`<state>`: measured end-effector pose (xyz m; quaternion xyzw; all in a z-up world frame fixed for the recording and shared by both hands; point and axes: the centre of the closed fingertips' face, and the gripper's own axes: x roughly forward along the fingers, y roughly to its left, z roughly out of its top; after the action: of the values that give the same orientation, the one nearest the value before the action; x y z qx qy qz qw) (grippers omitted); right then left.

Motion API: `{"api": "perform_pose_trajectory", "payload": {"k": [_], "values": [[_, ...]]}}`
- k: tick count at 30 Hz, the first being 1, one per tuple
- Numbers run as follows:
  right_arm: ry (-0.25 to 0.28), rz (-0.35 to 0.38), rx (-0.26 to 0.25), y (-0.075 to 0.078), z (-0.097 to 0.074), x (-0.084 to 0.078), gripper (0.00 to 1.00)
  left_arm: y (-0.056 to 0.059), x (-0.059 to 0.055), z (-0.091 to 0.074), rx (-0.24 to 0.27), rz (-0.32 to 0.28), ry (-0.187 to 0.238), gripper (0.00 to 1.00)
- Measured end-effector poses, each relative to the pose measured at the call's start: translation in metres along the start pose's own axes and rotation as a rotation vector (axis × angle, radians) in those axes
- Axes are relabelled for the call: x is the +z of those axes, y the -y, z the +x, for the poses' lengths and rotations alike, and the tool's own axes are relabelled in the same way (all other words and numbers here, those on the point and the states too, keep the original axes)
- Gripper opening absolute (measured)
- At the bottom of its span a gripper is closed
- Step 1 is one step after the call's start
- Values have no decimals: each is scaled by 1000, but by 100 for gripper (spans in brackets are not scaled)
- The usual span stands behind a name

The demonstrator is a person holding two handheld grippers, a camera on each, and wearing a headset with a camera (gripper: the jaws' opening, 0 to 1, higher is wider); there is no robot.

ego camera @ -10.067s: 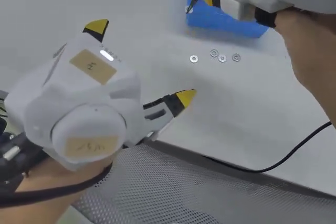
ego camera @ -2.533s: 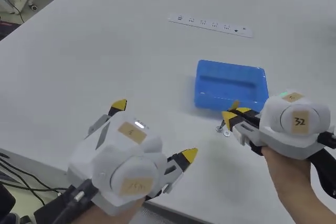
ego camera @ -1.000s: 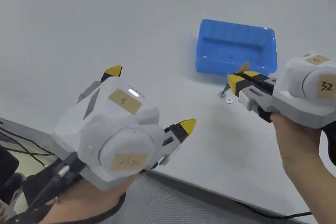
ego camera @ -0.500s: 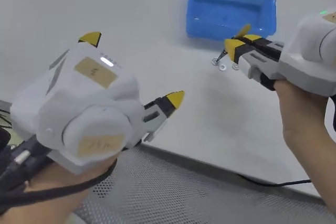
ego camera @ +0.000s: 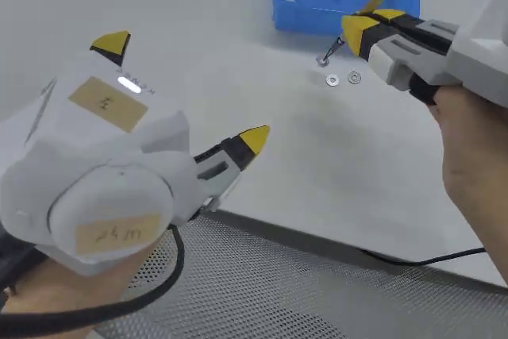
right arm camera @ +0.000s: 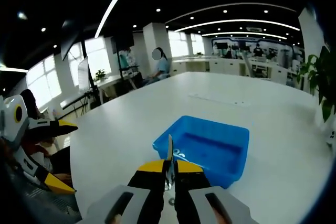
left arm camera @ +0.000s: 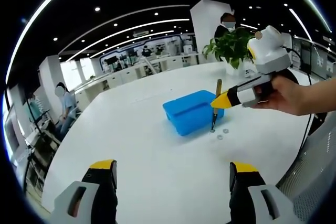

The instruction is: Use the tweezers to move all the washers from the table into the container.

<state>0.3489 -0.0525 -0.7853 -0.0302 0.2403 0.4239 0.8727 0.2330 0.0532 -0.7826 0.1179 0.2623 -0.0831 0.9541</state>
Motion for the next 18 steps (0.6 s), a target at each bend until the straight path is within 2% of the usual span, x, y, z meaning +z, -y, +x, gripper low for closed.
{"api": "perform_pose_trajectory", "payload": {"k": [5,9,14,18], "values": [[76,3,-4,3,-2,30,2,-1,-1,0,3,-9,-6,91],[146,-22,-41,11,3,55,2,-2,-2,0,2,-13,-8,91],[129,-51,-59,18,23,49,2,-2,-2,0,1,-12,-10,91],[80,-70,-73,22,41,29,2,-3,-2,0,5,-13,-9,91]]}}
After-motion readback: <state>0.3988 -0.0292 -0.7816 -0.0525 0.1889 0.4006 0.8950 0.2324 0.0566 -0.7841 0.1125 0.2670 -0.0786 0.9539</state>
